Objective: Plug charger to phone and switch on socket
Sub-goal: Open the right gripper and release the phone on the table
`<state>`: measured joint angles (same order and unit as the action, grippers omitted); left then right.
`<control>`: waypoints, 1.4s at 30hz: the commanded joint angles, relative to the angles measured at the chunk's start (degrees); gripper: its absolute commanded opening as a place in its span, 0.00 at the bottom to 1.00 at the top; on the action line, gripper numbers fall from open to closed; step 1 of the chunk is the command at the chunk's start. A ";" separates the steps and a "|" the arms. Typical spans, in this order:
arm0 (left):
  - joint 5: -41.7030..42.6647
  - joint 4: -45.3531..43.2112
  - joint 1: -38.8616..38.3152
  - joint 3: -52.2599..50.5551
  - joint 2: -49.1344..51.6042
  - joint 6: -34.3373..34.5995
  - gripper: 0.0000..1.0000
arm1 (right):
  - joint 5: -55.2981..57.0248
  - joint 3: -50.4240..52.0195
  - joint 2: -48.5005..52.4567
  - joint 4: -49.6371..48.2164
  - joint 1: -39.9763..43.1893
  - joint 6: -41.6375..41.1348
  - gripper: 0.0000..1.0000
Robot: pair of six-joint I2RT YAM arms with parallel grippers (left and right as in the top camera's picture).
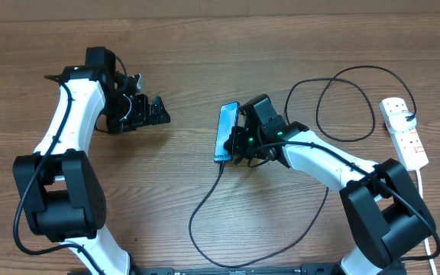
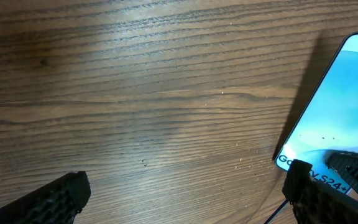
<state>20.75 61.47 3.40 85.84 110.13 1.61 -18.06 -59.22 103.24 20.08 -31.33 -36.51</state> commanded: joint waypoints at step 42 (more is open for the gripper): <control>-0.42 -0.04 0.17 0.52 -1.49 0.76 1.00 | 5.03 -0.11 3.54 1.97 1.60 -5.70 0.86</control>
<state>20.73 61.47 3.40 85.84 110.13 1.61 -23.09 -60.71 108.22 18.63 -31.05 -40.38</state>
